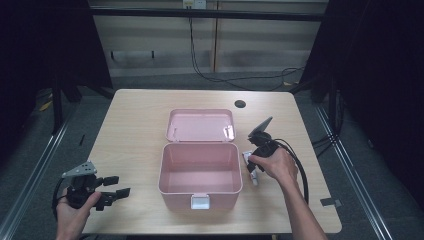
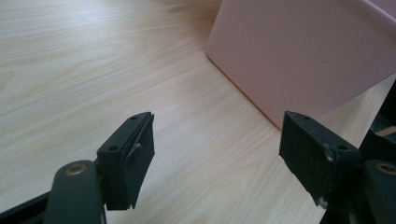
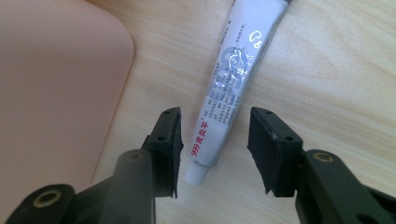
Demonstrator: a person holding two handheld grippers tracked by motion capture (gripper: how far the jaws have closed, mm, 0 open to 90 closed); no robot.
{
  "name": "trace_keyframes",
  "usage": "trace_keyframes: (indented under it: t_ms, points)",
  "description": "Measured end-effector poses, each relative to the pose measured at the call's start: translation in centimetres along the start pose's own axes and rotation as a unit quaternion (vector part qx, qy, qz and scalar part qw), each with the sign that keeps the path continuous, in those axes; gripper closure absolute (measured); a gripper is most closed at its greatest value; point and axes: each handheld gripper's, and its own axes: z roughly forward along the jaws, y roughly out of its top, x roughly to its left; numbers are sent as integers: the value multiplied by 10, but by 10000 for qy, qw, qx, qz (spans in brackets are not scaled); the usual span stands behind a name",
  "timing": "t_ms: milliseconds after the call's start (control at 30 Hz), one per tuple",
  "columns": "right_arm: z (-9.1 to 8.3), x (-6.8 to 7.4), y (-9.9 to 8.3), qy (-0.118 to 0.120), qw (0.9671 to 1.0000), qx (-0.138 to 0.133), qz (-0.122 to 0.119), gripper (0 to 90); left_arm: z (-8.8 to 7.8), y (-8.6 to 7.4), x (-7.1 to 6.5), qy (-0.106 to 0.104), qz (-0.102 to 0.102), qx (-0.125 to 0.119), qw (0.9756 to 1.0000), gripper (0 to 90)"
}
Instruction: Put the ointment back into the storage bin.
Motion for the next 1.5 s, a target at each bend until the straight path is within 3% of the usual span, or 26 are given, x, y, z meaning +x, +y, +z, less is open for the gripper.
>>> trace_keyframes:
  t_ms: [633,933,1067,1133,1367,1400,1500]
  points:
    - [21,6,9,-485,9985,263,24,645,0,0,-3,-15,90,52,9999,263]
    - [24,9,9,-622,9972,375,-152,688,0,-1,-4,-4,72,45,10000,264]
    - [29,11,10,-735,9953,470,-411,688,-1,-1,-4,-17,62,9,10000,264]
    - [29,12,10,-775,9950,466,-419,696,-1,-1,-4,-28,76,23,10000,264]
    - [26,8,8,-701,9959,377,-441,716,-1,-1,-4,-29,77,33,10000,264]
    - [25,5,5,-587,9966,355,-464,717,-1,-1,-4,-36,59,36,10000,264]
    - [23,4,1,-579,9963,297,-567,717,0,-1,-4,-45,48,42,10000,264]
